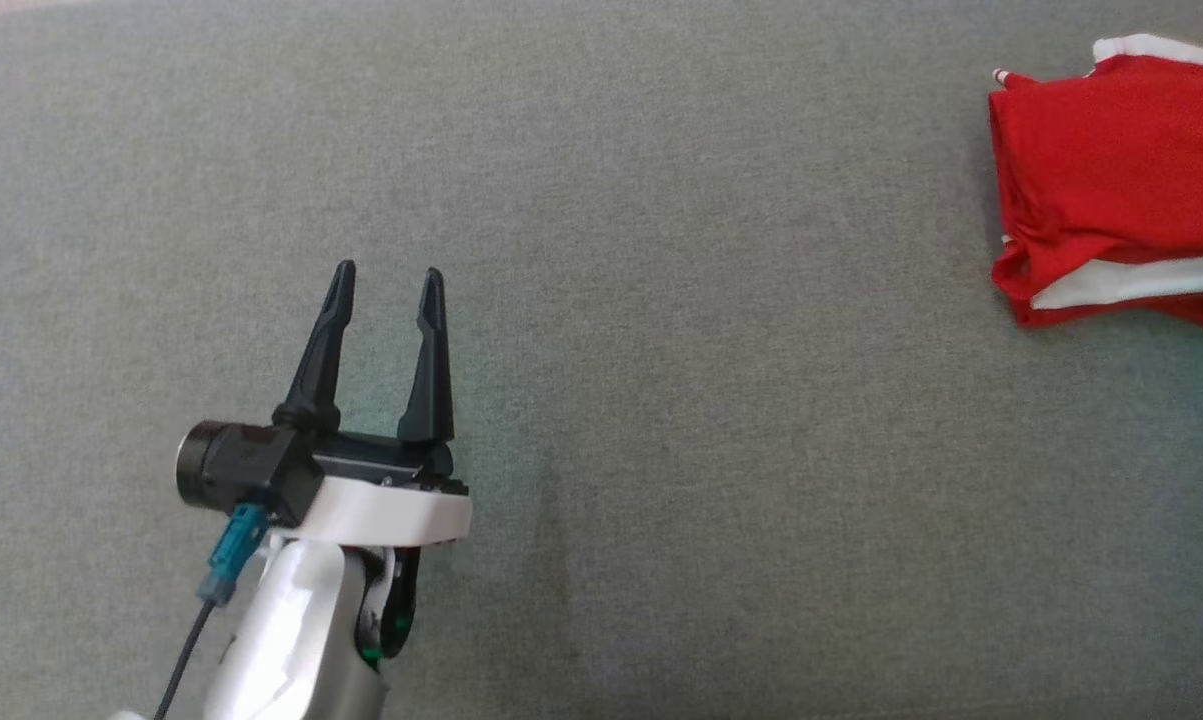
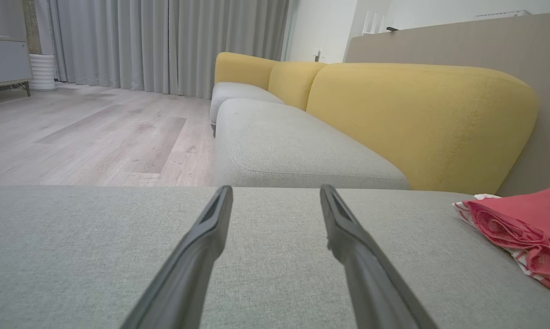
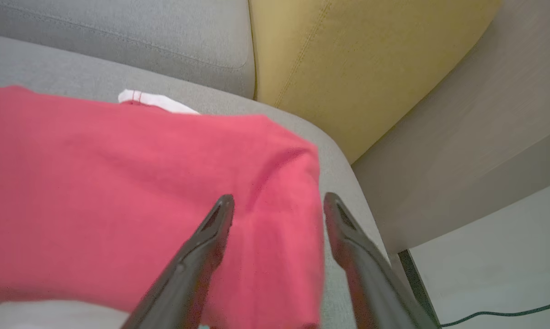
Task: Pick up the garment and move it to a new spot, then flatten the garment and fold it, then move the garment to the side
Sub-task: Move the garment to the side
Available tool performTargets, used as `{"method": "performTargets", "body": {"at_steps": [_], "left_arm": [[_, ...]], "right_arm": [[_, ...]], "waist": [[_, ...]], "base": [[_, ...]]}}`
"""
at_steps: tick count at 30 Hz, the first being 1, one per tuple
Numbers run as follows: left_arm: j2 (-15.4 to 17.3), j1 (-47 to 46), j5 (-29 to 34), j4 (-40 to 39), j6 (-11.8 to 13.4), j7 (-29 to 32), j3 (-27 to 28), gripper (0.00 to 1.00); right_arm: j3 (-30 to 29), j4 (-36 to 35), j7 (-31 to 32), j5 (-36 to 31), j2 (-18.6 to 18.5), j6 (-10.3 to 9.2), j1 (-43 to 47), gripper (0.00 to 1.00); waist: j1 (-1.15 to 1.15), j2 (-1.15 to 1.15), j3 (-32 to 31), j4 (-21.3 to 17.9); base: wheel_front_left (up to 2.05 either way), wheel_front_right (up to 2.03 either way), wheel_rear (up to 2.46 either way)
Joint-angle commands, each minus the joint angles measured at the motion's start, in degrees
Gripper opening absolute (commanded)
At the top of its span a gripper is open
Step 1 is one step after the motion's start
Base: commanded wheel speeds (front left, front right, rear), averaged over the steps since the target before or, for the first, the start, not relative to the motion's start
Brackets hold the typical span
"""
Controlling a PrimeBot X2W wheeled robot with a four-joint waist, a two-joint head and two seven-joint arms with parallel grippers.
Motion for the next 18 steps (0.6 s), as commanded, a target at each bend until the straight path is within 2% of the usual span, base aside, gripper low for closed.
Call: {"method": "performTargets", "body": {"at_steps": [1, 5, 11, 12, 18], "left_arm": [[0.4, -1.6, 0.2, -1.6, 0.0, -0.4, 2.1, 1.0], [0.4, -1.2, 0.2, -1.6, 0.0, -0.4, 2.5, 1.0], [0.4, 0.1, -0.3, -1.9, 0.3, -0.4, 2.7, 1.0], [0.4, 0.1, -0.3, -1.9, 0.3, -0.4, 2.7, 1.0], [0.4, 2.1, -0.7, -2.7, 0.8, -0.4, 3.5, 1.0]], "right_arm": [[-0.2, -2.1, -1.2, -0.5, -0.5, -0.04, -1.7, 1.0], [-1.8, -4.5, -3.0, -1.2, 2.1, -0.04, -2.0, 1.0], [-2.2, -11.1, -6.0, 0.3, 8.3, -0.04, -0.3, 1.0], [-2.2, -11.1, -6.0, 0.3, 8.3, -0.04, -0.3, 1.0], [-1.2, -20.8, -8.3, 3.8, 15.6, -0.04, 4.1, 1.0]], "waist": [[-0.01, 0.0, -0.7, -0.2], [-0.01, 0.0, -2.6, -0.5], [-0.01, 0.0, -6.6, -0.5], [-0.01, 0.0, -6.6, -0.5], [-0.01, 0.0, -10.2, 0.2]], "base": [[0.0, 0.0, 0.0], [0.0, 0.0, 0.0], [0.0, 0.0, 0.0], [0.0, 0.0, 0.0], [0.0, 0.0, 0.0]]}}
